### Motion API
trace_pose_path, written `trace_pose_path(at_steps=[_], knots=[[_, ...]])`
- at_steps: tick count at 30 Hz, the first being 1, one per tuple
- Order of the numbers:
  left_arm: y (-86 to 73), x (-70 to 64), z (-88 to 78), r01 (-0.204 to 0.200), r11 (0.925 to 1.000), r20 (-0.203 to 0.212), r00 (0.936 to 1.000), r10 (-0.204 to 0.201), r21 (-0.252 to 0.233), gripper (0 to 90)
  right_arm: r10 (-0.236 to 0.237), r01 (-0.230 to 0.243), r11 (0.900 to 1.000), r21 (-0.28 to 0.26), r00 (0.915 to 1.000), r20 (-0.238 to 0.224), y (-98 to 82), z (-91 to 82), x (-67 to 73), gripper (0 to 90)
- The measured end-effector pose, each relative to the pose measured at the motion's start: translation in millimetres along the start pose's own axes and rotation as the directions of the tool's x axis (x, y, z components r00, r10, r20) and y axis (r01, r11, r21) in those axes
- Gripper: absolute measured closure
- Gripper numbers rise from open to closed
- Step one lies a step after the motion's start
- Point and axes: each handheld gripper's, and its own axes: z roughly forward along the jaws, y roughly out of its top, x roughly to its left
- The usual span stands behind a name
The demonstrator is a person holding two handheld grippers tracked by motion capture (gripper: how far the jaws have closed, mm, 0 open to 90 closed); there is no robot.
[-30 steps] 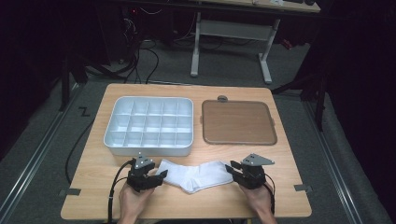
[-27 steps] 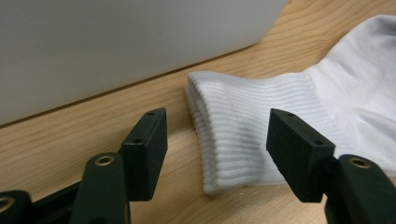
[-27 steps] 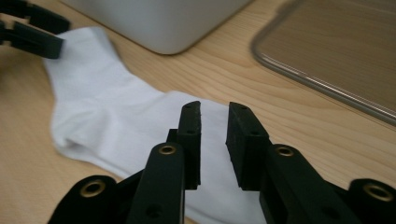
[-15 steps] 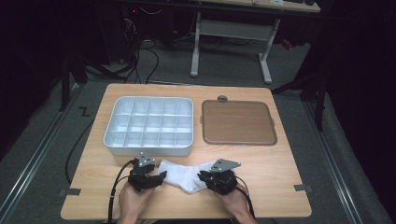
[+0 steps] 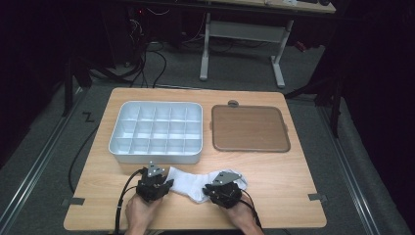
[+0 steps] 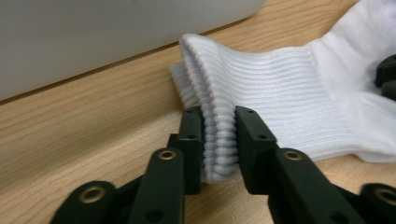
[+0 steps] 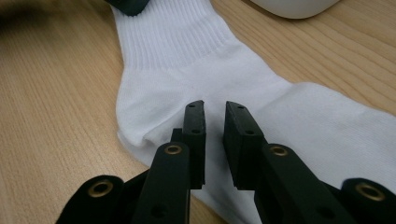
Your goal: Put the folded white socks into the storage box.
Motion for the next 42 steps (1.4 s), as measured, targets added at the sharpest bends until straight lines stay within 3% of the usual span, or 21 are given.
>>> trace_pose_path(at_steps=[3,5,8,15,18,23,32,34,37,42], knots=[[-0.1,3.0,-1.8,0.021,0.9997,0.029,0.9994,-0.021,-0.01,77.5,-0.012,0.012,1.0,-0.003,0.9999,0.007,-0.4,0.1,1.7,79.5],[-1.1,1.7,-4.8,0.001,0.9997,0.033,0.9994,0.0,-0.026,78.5,-0.015,0.015,1.0,-0.003,0.9999,0.006,-0.5,0.2,1.8,79.6],[2.7,-0.7,-10.4,0.003,0.9997,0.053,0.9986,-0.002,-0.024,78.8,-0.019,0.019,1.0,-0.007,0.9998,0.001,-1.0,0.2,0.9,79.7],[17.9,-5.9,-15.0,0.04,0.9988,0.093,0.995,-0.038,-0.029,78.8,-0.005,0.007,1.0,0.024,0.9978,-0.066,4.0,1.3,-9.0,80.7],[23.3,-8.5,-16.3,0.057,0.9974,0.103,0.9933,-0.052,-0.044,78.9,-0.029,0.031,0.998,0.046,0.998,-0.057,7.9,2.3,-7.5,80.6],[28.8,-14.5,-21.2,0.059,0.9972,0.12,0.9914,-0.052,-0.047,79.1,-0.026,0.028,0.999,0.038,0.9981,-0.057,8.1,3.7,-7.1,80.8],[36.2,-25.9,-35.7,0.104,0.9893,0.208,0.9748,-0.081,-0.102,79.5,-0.048,0.049,0.998,0.031,0.9974,-0.055,12.6,9.6,-1.0,80.7],[36.9,-26.7,-37.4,0.092,0.9905,0.21,0.9753,-0.069,-0.102,79.5,-0.039,0.041,0.999,0.035,0.9976,-0.058,14.3,11.3,1.9,80.7],[38.8,-27.4,-39.0,0.096,0.9898,0.211,0.9747,-0.072,-0.105,79.5,-0.066,0.069,0.997,0.036,0.9956,-0.066,18.6,15.0,3.2,80.7],[42.0,-28.5,-40.8,0.119,0.9874,0.232,0.9684,-0.092,-0.105,79.5,-0.08,0.083,0.996,0.039,0.9942,-0.071,25.1,21.3,9.2,80.8]])
